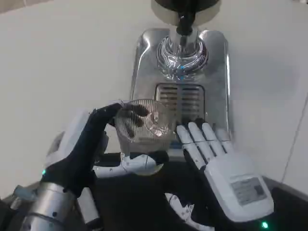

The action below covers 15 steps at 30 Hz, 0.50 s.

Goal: Grasp the cup under the faucet to collect the drink, then remove the cup.

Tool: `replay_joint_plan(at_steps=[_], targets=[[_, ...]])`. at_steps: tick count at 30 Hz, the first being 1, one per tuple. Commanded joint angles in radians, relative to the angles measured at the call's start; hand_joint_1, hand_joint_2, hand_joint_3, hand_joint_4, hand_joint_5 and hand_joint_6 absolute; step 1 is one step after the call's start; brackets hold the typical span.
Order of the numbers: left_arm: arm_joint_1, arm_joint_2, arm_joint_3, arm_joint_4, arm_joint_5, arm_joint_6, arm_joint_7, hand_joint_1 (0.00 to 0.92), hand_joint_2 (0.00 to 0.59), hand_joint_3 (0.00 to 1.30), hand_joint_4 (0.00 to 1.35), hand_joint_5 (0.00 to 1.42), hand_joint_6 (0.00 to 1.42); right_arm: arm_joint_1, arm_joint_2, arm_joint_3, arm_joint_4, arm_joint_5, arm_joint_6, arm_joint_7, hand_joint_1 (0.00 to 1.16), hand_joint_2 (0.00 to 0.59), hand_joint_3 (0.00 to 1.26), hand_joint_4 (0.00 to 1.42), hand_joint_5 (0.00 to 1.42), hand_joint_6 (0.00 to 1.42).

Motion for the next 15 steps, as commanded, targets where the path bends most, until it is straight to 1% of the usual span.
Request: replay_joint_plan(at_steps=[1,15], targets=[[-0.01,-0.004,0.002,0.002,-0.018,0.0,0.006,0.784,0.097,1.09,1.19,1.37,1.42,0.014,0.007,0.001,-0.018,-0.003,0.012,-0.013,0.38,0.485,0.04,0.0,0.0,0.0],[-0.016,-0.008,0.005,0.02,-0.021,0.001,0.013,0.784,0.097,1.09,1.19,1.37,1.42,0.019,0.005,0.003,-0.009,-0.001,0.012,-0.022,0.38,0.485,0.04,0.0,0.0,0.0]])
